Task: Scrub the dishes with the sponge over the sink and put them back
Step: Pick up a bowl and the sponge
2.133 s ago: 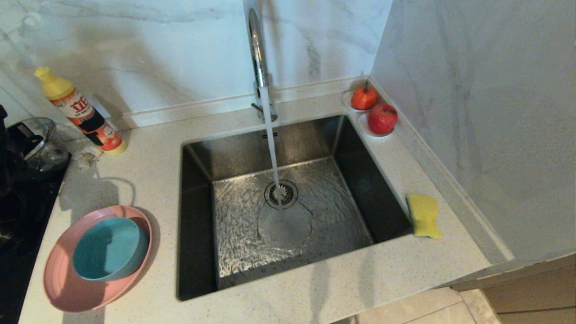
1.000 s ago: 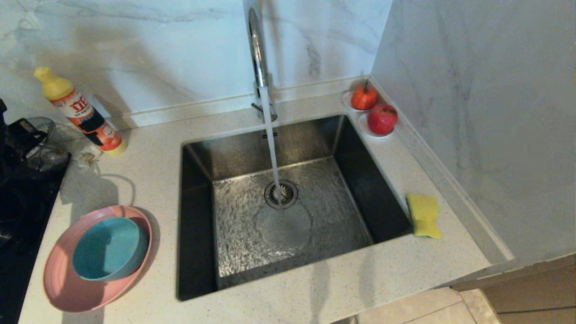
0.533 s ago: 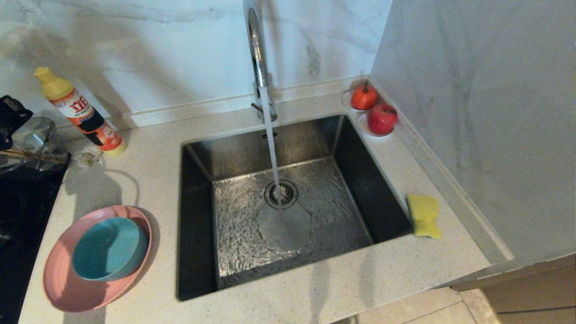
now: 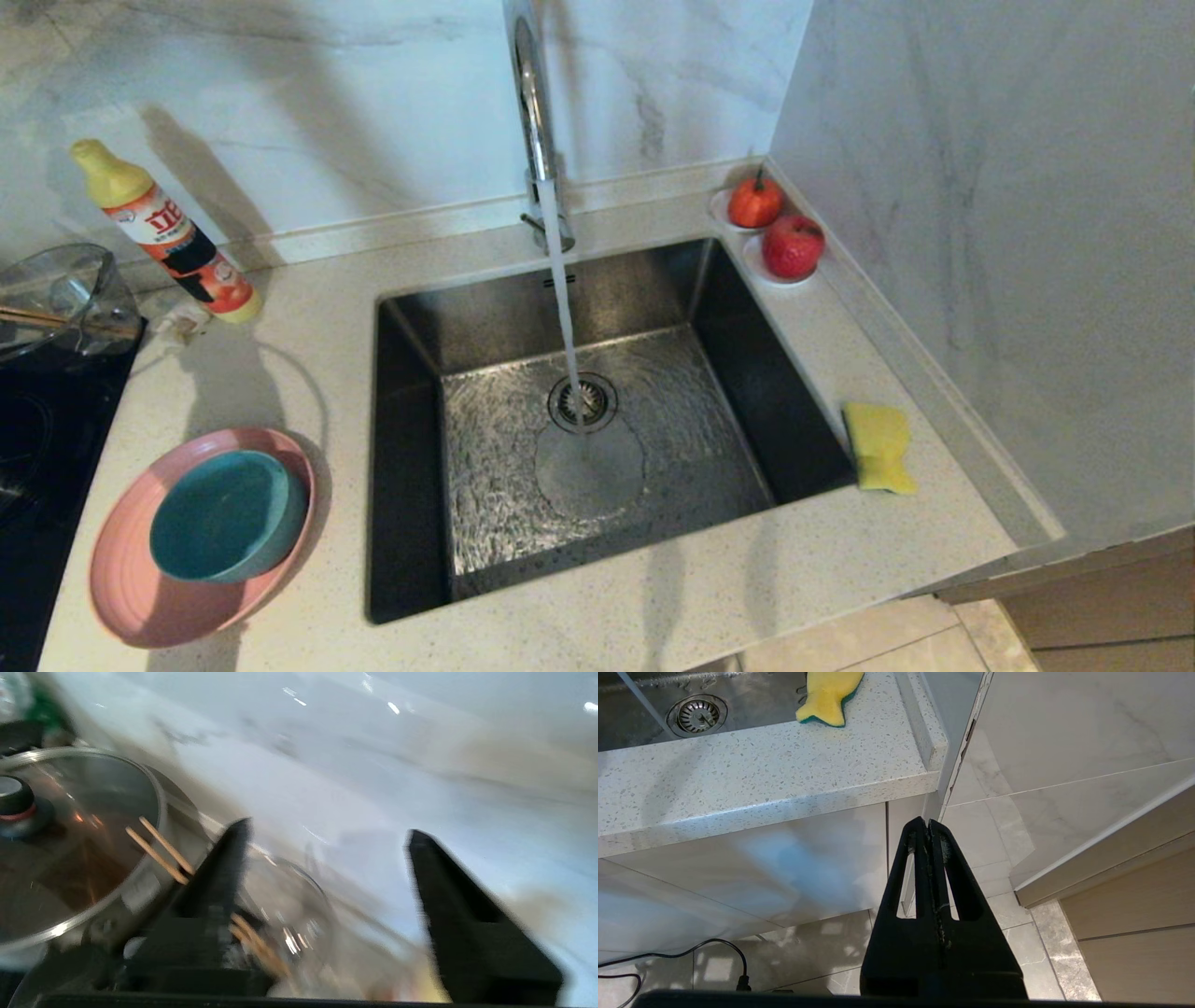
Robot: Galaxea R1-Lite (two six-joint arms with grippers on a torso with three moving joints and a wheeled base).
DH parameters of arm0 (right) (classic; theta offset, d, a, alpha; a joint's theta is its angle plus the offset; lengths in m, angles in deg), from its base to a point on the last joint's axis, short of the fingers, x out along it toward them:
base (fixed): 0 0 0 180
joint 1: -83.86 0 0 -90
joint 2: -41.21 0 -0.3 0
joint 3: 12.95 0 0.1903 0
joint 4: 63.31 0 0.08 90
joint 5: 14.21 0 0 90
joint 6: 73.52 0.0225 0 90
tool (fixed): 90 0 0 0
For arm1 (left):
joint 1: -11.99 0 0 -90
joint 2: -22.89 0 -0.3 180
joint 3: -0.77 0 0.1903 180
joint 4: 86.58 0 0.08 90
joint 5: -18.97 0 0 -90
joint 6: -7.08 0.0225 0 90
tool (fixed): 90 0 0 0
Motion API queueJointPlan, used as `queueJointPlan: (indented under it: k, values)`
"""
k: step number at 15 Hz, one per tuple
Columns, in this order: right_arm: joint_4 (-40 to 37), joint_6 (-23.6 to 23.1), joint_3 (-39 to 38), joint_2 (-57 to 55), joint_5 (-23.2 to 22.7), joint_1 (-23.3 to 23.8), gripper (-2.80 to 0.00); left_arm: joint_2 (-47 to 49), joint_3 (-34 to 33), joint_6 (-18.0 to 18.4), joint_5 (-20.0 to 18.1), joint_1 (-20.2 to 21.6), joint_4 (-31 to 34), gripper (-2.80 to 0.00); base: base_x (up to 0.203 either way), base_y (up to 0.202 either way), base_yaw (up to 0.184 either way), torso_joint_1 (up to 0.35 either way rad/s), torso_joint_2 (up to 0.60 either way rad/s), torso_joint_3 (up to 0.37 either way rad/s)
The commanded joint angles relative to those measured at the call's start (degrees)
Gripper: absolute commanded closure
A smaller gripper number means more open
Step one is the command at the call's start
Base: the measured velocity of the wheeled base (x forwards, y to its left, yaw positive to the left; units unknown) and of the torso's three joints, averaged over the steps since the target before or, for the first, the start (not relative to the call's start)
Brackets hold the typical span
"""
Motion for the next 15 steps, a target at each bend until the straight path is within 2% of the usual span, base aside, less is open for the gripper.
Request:
queueJointPlan:
  k: [1,3,5,7,9,11,13,15]
  values:
    - [0.01,-0.04,-0.04,-0.04,0.00,0.00,0.00,-8.28,1.46,-0.39,-4.01,-0.15,5.89,0.00,0.000,0.000,0.000,0.000,0.00,0.000]
    - [0.01,0.03,-0.09,0.03,0.00,0.04,0.00,-14.30,1.39,-0.25,-9.31,-0.25,11.41,0.00,0.000,0.000,0.000,0.000,0.00,0.000]
    - [0.01,0.03,0.00,0.03,0.00,0.04,0.00,-21.16,0.56,0.64,-16.87,-1.37,20.05,0.00,0.000,0.000,0.000,0.000,0.00,0.000]
    - [0.01,0.03,0.00,0.03,0.00,0.04,0.00,-28.58,-2.86,4.17,-22.64,-5.38,28.68,0.00,0.000,0.000,0.000,0.000,0.00,0.000]
    - [0.01,-0.03,-0.06,0.03,0.00,0.04,0.00,-37.14,-9.23,8.49,-25.16,-9.74,34.03,0.00,0.000,0.000,0.000,0.000,0.00,0.000]
    - [0.01,0.00,-0.05,0.03,0.00,0.00,0.00,-47.70,-20.77,13.51,-26.84,-13.35,36.25,0.00,0.000,0.000,0.000,0.000,0.00,0.000]
    - [0.01,-0.02,-0.06,0.03,0.00,0.01,0.00,-58.72,-35.41,18.74,-27.50,-16.42,37.06,0.00,0.000,0.000,0.000,0.000,0.00,0.000]
    - [0.01,-0.03,-0.09,0.00,0.00,0.00,0.00,-71.86,-51.15,21.97,-27.79,-18.99,36.84,0.00,0.000,0.000,0.000,0.000,0.00,0.000]
